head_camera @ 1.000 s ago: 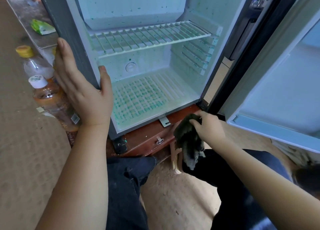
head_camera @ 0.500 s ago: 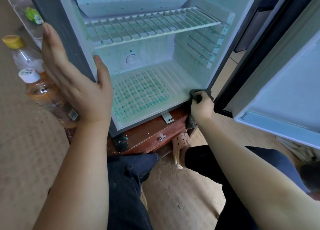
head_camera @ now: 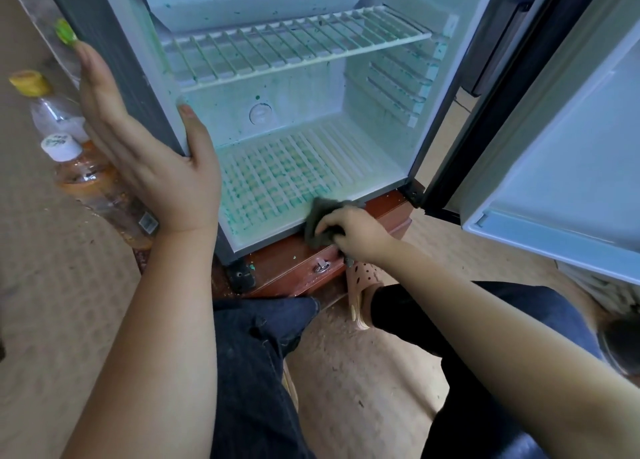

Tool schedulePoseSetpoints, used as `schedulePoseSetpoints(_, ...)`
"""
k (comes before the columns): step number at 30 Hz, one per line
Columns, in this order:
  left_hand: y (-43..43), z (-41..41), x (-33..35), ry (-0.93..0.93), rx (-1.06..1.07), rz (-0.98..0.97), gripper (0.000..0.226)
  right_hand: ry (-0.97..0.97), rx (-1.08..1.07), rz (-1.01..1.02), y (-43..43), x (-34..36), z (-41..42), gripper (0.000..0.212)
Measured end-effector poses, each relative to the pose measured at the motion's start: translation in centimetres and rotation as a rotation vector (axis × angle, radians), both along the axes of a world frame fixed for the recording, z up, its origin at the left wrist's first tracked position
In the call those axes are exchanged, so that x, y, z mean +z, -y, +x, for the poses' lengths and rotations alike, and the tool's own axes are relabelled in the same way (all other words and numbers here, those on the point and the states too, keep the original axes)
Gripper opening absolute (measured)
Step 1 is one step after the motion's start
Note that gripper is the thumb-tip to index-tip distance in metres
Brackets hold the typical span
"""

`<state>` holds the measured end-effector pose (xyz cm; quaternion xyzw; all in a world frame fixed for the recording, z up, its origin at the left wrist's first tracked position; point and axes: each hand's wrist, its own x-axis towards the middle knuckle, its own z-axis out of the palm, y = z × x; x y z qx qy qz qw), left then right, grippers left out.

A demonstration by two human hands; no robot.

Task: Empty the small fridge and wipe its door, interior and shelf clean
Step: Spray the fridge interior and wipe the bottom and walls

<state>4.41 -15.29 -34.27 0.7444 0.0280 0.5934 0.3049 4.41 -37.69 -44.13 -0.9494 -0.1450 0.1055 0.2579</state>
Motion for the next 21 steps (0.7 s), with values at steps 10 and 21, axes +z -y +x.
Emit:
schedulePoseSetpoints(10,-0.1,-0.9,0.9,0.02,-0.048,0.064,0.059,0.003,-0.159,-0.162,3.3,1.3,-4.8,0.026)
schedulePoseSetpoints(21,-0.5,-1.0,0.6,-0.039,-0.042,0.07,0.064,0.055,-0.132,-0.175,3.1,3.9,-4.8,0.03)
